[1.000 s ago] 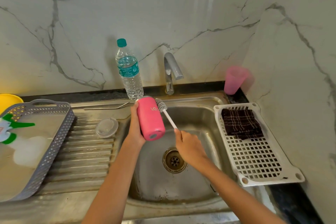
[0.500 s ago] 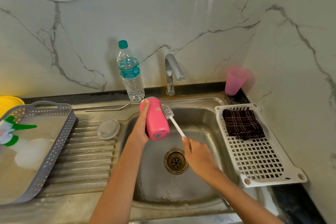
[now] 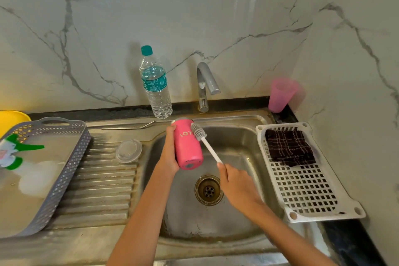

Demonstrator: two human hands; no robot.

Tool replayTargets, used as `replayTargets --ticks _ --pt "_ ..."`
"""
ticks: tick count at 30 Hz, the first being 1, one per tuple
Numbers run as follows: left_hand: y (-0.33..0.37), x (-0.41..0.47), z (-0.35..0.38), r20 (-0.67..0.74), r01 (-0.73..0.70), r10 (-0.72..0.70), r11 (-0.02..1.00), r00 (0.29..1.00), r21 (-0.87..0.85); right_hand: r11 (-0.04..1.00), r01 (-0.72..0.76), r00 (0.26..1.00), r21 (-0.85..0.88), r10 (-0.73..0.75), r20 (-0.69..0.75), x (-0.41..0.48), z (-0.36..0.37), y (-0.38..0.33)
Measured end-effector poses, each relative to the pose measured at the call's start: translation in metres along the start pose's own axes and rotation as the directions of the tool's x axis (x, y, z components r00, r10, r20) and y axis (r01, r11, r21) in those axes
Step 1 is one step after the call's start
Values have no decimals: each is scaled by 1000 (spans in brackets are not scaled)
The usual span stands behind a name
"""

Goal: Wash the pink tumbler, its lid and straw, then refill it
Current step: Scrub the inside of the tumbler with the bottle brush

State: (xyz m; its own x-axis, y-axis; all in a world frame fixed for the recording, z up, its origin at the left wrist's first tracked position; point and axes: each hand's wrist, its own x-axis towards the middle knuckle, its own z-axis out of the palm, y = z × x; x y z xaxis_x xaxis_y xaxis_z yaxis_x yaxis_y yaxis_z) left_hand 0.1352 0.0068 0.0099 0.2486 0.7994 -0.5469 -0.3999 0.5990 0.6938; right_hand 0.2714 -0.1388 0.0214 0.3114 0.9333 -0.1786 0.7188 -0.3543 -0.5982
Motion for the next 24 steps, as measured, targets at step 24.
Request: replayTargets --ticks 24 --pt "4 7 11 -30 -74 71 986 997 -149 997 27 999 68 -25 -24 -3 -1 6"
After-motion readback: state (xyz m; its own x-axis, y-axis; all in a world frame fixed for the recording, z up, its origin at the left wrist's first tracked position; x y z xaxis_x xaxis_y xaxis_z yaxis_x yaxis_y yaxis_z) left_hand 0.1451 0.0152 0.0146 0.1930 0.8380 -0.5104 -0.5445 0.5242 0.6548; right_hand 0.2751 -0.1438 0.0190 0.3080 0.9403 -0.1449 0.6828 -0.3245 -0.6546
